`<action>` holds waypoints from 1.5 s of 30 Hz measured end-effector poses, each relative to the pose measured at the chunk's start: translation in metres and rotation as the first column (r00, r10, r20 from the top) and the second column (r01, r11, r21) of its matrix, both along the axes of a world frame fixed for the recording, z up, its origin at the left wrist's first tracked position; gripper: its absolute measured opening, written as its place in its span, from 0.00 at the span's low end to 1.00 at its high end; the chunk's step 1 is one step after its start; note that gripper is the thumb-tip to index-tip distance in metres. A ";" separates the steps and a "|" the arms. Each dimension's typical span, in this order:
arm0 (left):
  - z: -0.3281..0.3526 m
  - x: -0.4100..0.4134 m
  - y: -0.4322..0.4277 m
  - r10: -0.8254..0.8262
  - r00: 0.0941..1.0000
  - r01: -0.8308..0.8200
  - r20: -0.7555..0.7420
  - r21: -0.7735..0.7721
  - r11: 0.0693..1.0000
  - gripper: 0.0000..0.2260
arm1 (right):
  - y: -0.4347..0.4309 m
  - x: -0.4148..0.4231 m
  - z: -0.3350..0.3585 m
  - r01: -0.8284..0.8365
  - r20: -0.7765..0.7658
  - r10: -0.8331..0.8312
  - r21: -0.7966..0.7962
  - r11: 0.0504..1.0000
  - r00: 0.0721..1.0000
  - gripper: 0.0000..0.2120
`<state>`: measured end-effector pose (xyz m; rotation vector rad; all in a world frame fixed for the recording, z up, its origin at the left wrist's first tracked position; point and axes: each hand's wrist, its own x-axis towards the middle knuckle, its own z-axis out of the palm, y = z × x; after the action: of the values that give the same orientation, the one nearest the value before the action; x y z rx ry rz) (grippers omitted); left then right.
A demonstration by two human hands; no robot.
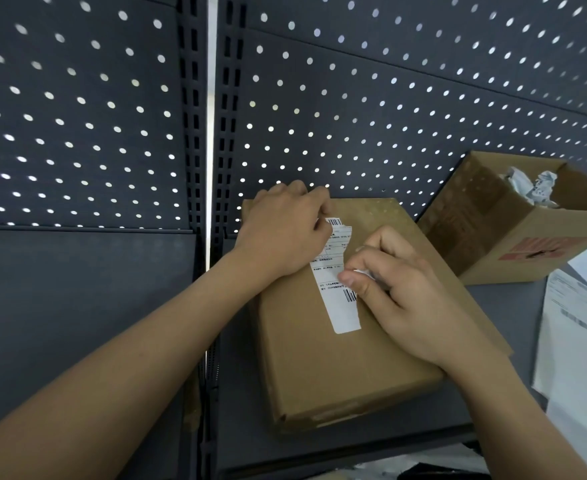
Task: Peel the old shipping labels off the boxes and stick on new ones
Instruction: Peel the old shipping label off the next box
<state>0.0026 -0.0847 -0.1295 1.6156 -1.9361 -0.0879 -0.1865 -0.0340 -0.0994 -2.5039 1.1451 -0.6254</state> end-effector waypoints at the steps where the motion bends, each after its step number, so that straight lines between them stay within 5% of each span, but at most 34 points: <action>1: 0.000 0.000 0.000 -0.003 1.000 0.003 0.004 -0.005 1.000 0.11 | 0.002 0.001 -0.001 -0.001 0.012 0.001 0.009 1.000 1.000 0.11; 17: 0.001 0.000 0.000 -0.001 1.000 0.000 0.026 0.009 1.000 0.11 | 0.022 0.002 -0.004 -0.086 0.127 0.093 -0.062 0.994 0.988 0.10; 28: 0.002 0.001 0.001 -0.004 1.000 0.004 0.023 0.008 1.000 0.11 | 0.030 0.002 0.000 -0.158 0.139 0.153 0.023 0.987 0.978 0.11; 37: 0.002 0.000 0.002 -0.003 1.000 0.003 0.012 0.017 1.000 0.11 | 0.033 -0.007 0.001 -0.205 0.292 0.154 0.153 0.967 0.944 0.10; 45: 0.001 0.000 0.001 0.001 1.000 -0.001 0.017 0.014 1.000 0.11 | 0.040 -0.008 0.002 -0.271 0.232 0.240 0.116 0.955 0.943 0.10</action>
<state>0.0024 -0.0838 -0.1281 1.6319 -1.9513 -0.0878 -0.1940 0.0057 -0.0972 -2.3383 0.7427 -0.6929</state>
